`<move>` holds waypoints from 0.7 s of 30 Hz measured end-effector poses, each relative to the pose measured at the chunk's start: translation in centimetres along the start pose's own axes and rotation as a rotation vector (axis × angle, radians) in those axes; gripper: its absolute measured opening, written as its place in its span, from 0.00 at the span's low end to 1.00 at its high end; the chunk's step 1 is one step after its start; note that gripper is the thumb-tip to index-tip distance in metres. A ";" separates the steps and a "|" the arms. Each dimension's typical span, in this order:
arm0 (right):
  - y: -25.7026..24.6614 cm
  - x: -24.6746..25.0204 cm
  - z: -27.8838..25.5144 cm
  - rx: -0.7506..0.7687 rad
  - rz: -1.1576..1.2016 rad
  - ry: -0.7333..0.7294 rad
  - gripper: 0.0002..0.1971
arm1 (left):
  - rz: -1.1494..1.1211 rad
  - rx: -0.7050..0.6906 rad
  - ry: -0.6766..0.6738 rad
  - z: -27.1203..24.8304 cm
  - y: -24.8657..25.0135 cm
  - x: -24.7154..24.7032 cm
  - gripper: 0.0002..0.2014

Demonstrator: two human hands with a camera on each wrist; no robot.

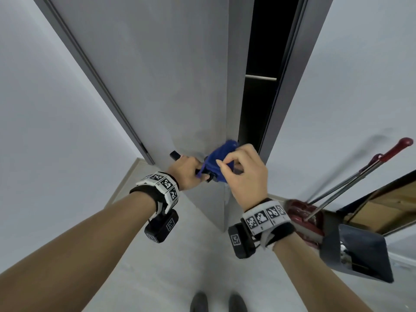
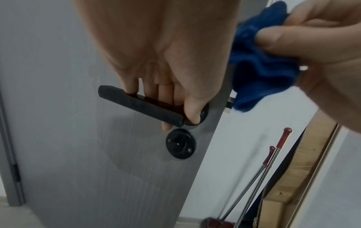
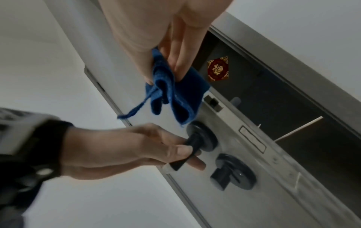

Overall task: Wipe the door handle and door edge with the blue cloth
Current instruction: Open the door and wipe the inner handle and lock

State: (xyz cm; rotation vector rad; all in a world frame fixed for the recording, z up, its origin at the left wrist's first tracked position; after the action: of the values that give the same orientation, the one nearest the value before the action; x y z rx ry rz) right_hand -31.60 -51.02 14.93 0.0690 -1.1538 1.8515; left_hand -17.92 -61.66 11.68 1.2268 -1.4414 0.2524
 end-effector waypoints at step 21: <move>9.0 1.9 -0.6 -0.537 0.285 0.050 0.21 | -0.086 0.101 0.104 1.1 0.3 -0.9 0.07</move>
State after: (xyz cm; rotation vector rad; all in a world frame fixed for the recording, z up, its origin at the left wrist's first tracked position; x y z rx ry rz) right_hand -38.90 -50.49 9.40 -0.4642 -1.6517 1.7053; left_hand -18.98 -61.89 10.70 1.3352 -1.2961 0.3288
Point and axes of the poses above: each hand's wrist, its own z-axis towards the middle knuckle, its own x-axis out of the back of the hand, y = z × x, the point moved 6 cm from there along z, towards the middle knuckle, and after that the axes turned 9 degrees about -z, right-handed, at the moved point
